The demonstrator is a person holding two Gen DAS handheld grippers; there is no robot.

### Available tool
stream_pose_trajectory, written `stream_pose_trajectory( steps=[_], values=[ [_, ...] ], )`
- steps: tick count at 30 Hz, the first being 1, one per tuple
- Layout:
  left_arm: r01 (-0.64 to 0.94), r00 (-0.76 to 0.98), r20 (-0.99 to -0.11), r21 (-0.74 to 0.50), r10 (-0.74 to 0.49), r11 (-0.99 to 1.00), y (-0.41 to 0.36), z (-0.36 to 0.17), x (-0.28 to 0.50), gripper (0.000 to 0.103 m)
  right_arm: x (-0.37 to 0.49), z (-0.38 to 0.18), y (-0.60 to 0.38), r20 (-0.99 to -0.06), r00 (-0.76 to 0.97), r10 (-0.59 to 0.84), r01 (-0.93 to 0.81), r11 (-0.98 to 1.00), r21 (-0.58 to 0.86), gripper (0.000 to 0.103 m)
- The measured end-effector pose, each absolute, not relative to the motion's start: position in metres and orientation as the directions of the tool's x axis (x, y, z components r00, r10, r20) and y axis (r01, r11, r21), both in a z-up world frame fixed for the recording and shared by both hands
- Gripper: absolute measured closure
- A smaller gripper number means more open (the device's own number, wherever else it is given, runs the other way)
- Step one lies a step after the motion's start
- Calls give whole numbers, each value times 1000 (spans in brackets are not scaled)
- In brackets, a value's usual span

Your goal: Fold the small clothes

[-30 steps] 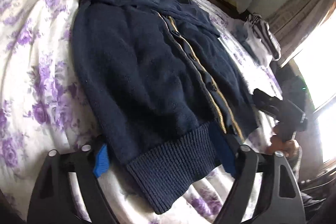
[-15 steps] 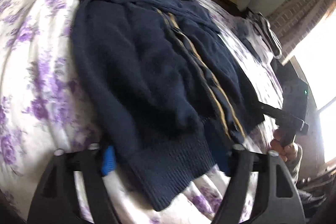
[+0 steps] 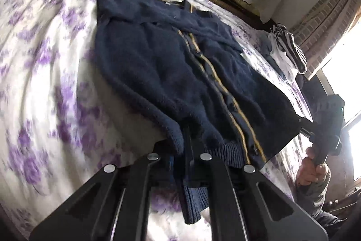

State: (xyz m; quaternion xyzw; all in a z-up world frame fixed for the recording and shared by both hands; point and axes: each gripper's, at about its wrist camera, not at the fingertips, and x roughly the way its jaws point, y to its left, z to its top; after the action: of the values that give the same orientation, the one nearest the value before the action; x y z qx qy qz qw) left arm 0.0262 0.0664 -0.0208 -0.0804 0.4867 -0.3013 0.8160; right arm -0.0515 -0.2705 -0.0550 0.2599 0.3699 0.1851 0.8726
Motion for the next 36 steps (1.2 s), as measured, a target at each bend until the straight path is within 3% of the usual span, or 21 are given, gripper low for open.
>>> stream_pose_trajectory(
  steps=[4, 11, 15, 36],
  values=[
    [432, 365, -746, -394, -556, 812, 58, -2, 46, 98, -18, -34, -265, -572, 629, 527, -140, 800, 583, 93],
    [401, 443, -693, -414, -568, 817, 61, 23, 93, 98, 34, -29, -288, -531, 637, 558, -81, 734, 675, 93],
    [354, 433, -685, -469, -586, 809, 65, 22, 130, 97, 68, -31, -296, -539, 630, 559, -40, 717, 696, 93],
    [259, 482, -679, -493, -553, 831, 53, 10, 252, 97, 212, -31, -298, -542, 668, 510, 18, 716, 697, 93]
  ],
)
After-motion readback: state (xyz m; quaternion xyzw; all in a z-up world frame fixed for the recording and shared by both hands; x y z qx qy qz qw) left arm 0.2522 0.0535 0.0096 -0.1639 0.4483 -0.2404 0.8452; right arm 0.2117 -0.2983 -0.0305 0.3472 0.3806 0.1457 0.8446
